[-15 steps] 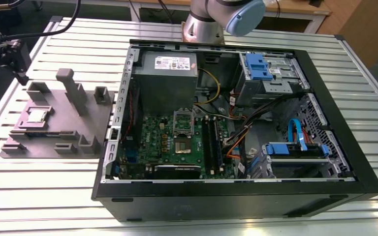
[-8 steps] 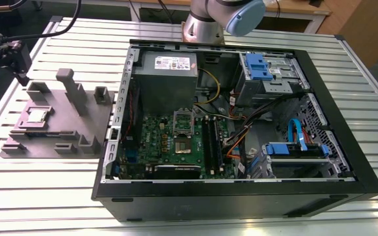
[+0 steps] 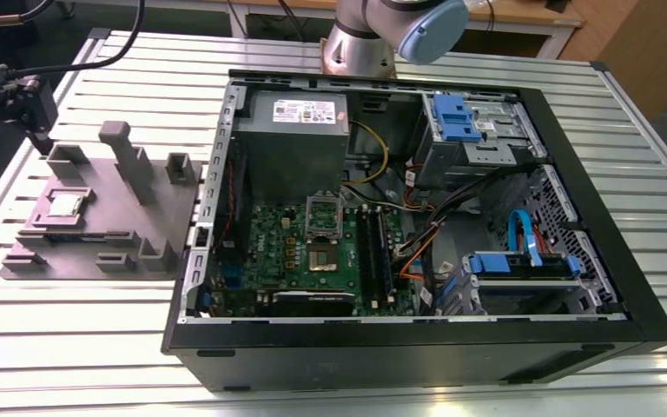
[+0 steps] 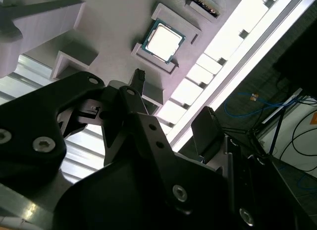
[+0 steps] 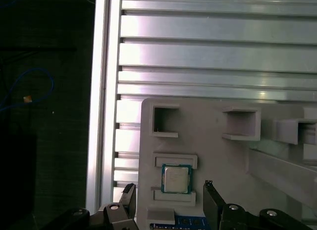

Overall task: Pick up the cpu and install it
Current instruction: 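Pick up the cpu and move it towards the insertion slot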

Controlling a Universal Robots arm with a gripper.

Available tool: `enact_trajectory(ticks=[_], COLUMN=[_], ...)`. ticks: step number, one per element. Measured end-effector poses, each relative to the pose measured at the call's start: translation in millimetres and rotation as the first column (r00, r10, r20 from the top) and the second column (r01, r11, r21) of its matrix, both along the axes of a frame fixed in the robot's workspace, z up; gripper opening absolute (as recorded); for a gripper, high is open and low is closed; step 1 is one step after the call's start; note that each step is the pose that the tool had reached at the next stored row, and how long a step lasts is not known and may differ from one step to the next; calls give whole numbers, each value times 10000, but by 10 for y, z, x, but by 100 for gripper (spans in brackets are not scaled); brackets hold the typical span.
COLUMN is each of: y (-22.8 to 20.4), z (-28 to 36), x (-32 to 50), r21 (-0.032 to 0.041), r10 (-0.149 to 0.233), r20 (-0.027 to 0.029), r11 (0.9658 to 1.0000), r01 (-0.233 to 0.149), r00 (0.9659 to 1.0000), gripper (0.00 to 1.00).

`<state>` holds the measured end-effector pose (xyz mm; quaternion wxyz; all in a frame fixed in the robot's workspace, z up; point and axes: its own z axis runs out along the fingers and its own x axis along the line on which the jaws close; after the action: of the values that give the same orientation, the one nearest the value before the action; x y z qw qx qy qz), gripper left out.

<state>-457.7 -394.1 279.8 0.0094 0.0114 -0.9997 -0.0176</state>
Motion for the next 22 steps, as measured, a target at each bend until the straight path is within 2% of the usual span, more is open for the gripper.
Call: enact_trajectory(ticks=[4,22], y=[0,0], z=[-27,-74], x=[0,0], r21=[0,0], r10=[0,0], r20=[0,1], r11=[10000,10000], r01=[0,0], r00=[10000,10000], gripper=[65,65])
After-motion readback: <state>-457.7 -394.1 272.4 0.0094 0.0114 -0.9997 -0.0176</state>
